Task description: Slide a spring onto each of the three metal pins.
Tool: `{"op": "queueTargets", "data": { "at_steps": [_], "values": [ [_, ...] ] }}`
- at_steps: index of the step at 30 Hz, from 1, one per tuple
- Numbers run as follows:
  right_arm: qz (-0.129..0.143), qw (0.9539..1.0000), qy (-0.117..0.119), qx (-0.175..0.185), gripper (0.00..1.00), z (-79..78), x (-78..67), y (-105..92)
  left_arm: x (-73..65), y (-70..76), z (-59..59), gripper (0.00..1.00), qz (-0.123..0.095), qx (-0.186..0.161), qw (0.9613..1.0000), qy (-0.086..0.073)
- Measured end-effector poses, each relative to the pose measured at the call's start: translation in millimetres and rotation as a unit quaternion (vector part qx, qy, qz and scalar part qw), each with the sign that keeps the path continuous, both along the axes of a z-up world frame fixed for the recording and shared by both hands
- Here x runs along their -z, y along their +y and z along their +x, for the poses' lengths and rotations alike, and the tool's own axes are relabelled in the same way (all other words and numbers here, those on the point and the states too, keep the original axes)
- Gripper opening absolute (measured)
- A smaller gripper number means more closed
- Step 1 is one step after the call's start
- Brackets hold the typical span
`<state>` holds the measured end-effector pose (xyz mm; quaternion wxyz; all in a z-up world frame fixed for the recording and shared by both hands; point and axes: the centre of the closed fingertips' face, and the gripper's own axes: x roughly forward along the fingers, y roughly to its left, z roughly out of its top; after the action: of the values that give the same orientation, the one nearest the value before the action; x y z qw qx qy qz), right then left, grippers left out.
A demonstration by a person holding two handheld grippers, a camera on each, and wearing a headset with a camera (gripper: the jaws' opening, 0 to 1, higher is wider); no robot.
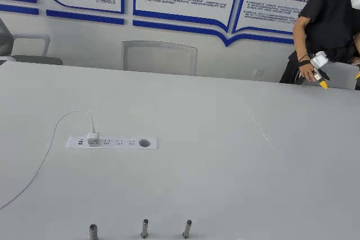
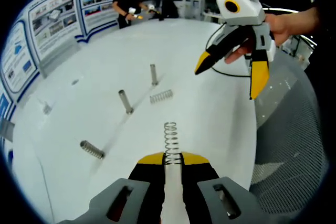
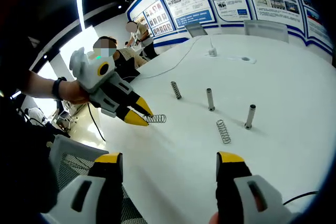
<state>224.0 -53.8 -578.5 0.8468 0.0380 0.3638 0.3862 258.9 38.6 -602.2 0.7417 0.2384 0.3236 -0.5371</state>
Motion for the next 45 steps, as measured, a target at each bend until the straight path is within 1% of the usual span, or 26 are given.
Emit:
{"op": "queueTargets", "data": {
  "at_steps": [3,7,9,12,16,19,24,27,30,32,34,36,41,45],
  "values": [
    [0.001,1.0,0.002,-0.004,0.72,-1.7,0.1,3.0,-5.4,-3.4,-2.0,0.1,-0.008,0.001,1.0,0.002],
    [0.005,1.0,0.0,-0.008,0.7,-2.2,-1.3,7.2,-14.9,-9.6,-7.4,0.1,-0.015,0.011,0.9998,-0.006],
    [0.007,0.9999,-0.002,-0.008,0.69,-1.3,-1.5,8.3,-18.0,-13.3,-10.4,0.1,-0.018,0.015,0.9997,-0.004],
    [0.013,0.9998,-0.002,-0.012,0.66,-0.8,-3.8,11.4,-22.6,-18.6,-14.6,0.1,-0.019,0.027,0.9994,-0.011],
    [0.023,0.9996,-0.005,-0.016,0.61,0.8,-7.6,14.2,-30.6,-26.7,-18.5,0.1,-0.027,0.037,0.9988,-0.016],
    [0.033,0.9993,-0.004,-0.018,0.57,1.6,-10.2,16.4,-35.5,-33.9,-21.4,0.1,-0.029,0.051,0.9979,-0.027],
    [0.047,0.9987,-0.001,-0.019,0.51,2.4,-12.8,18.2,-40.4,-42.4,-28.5,0.1,-0.034,0.063,0.997,-0.03],
    [0.064,0.9979,0.001,-0.016,0.46,2.2,-18.5,19.7,-41.7,-46.2,-33.2,0.1,-0.035,0.072,0.9963,-0.031],
    [0.066,0.9977,0.005,-0.016,0.39,1.6,-17.4,19.5,-41.9,-49.7,-36.6,0.1,-0.036,0.078,0.996,-0.028],
    [0.07,0.9974,0.01,-0.017,0.35,0.3,-16.6,20.0,-42.9,-52.4,-38.1,0.1,-0.037,0.082,0.9955,-0.03],
    [0.078,0.9967,0.014,-0.018,0.33,-0.9,-17.7,21.2,-44.7,-55.4,-39.8,0.1,-0.041,0.086,0.9951,-0.028],
    [0.086,0.996,0.018,-0.018,0.31,-2.1,-19.3,22.8,-45.2,-58.4,-43.1,0.1,-0.042,0.099,0.9936,-0.032],
    [0.106,0.9937,0.027,-0.024,0.24,-6.4,-23.3,27.7,-43.8,-59.7,-45.7,0.1,-0.039,0.108,0.9929,-0.032],
    [0.111,0.993,0.033,-0.022,0.22,-6.8,-23.2,27.5,-43.0,-58.9,-46.4,0.1,-0.036,0.112,0.9925,-0.033]
  ]
}}
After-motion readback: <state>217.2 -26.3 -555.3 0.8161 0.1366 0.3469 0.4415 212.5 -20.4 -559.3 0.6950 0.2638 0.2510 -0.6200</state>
